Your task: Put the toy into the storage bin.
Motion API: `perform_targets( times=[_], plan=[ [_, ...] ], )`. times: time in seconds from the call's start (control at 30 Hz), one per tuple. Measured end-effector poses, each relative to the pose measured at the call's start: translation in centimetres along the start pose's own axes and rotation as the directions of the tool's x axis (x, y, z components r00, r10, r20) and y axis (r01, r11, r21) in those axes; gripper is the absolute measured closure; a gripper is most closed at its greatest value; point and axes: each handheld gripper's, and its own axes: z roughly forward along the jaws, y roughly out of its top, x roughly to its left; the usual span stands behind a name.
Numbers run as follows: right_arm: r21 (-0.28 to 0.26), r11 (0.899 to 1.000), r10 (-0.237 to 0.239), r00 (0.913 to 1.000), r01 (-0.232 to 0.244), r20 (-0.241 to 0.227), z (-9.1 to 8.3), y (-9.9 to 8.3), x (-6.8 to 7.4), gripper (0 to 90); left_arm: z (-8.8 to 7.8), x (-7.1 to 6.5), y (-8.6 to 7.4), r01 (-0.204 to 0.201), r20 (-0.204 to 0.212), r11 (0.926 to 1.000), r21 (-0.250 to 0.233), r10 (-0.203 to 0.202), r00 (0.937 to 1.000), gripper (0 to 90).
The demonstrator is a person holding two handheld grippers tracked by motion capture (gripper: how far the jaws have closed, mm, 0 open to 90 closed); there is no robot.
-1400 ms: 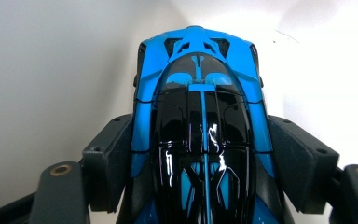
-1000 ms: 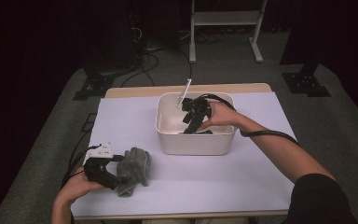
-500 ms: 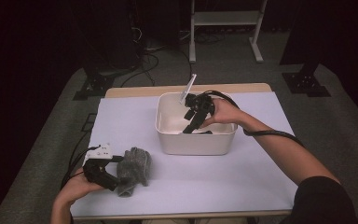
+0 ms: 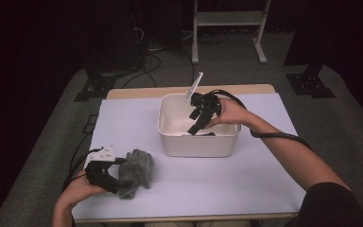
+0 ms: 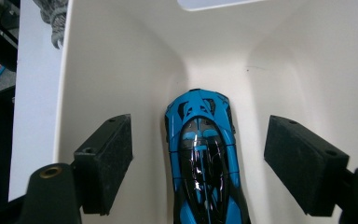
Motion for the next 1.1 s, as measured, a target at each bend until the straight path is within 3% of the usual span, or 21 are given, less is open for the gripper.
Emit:
perform_targets(
  times=[1.1],
  plan=[
    [-0.128,0.99,0.065,0.9944,-0.054,0.083,-8.4,-2.7,3.0,20.4,-0.1,-0.5,0.2,-0.012,-0.008,0.9999,-0.009,0.012,0.9999,4.3]
  ],
)
